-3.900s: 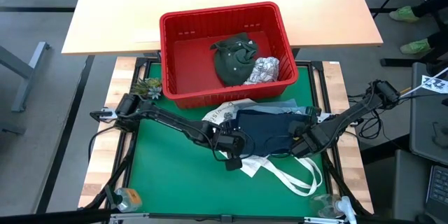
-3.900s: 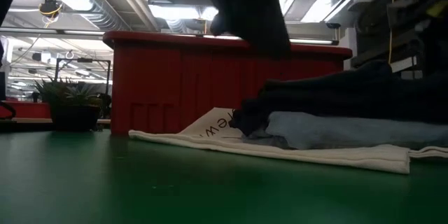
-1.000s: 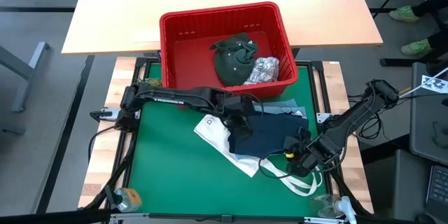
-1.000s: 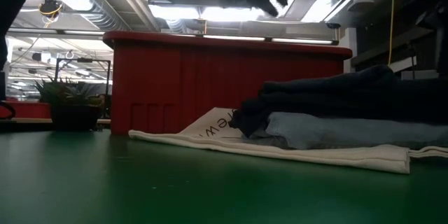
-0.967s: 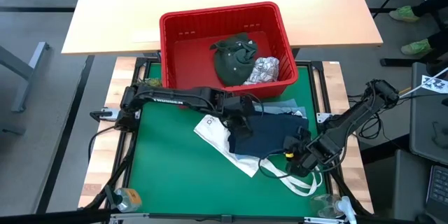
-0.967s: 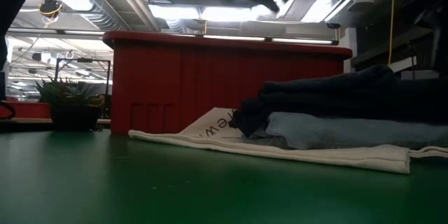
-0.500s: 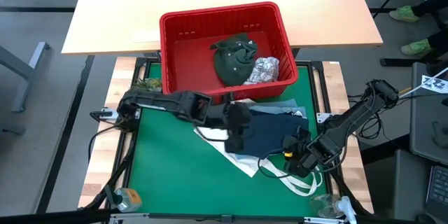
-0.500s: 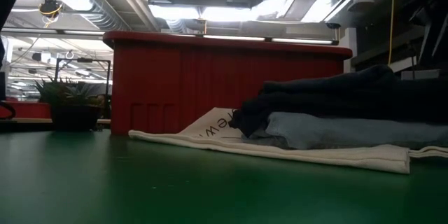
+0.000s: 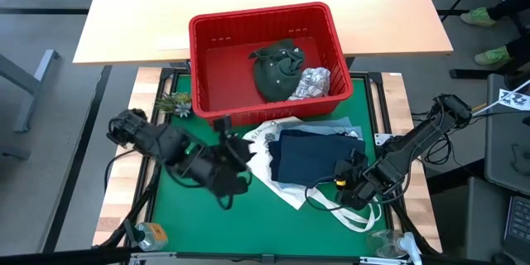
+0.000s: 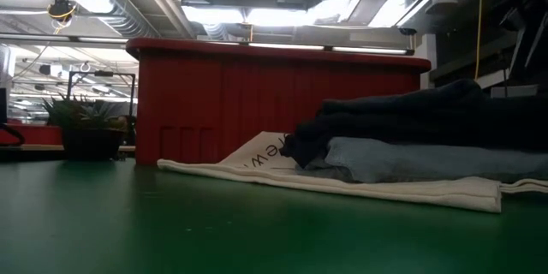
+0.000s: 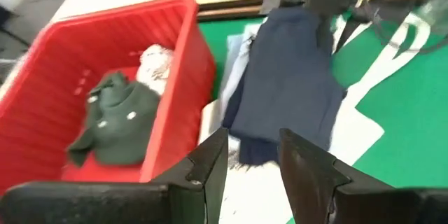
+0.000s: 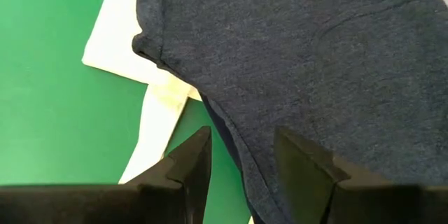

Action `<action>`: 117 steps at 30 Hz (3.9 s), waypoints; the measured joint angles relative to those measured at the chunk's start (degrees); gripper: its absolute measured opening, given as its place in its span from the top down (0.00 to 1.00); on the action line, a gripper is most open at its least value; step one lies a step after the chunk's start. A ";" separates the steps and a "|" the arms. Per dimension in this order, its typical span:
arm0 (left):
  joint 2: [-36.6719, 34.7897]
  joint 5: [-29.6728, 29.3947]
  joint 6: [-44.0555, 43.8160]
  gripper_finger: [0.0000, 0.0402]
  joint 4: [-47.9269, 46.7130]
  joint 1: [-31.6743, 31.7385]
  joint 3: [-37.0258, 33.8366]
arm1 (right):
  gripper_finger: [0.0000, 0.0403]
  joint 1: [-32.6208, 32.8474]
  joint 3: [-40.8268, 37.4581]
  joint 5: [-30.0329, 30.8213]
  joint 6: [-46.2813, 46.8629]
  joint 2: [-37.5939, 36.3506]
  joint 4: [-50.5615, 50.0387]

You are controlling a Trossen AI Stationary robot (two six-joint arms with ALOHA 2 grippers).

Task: Fold laundry
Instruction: Fold the patterned white shirt

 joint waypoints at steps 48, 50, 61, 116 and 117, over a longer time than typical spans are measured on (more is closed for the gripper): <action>-0.09 22.37 14.29 0.70 53.44 9.78 -51.67 | 0.62 -61.75 40.30 -7.23 -56.84 1.55 -14.68; -0.09 22.71 13.91 0.70 53.49 11.07 -51.69 | 0.62 -67.05 40.30 -9.56 -57.00 2.90 -13.24; -0.09 22.92 13.74 0.70 56.04 14.78 -51.69 | 0.62 -82.73 40.28 -25.43 -57.02 14.56 -11.75; -0.09 22.91 10.92 0.70 56.59 14.81 -51.69 | 0.62 -77.66 52.35 -23.22 -61.32 33.05 -17.41; -0.09 22.92 10.92 0.70 56.60 14.81 -51.69 | 0.62 -77.61 52.35 -23.22 -61.32 33.72 -17.42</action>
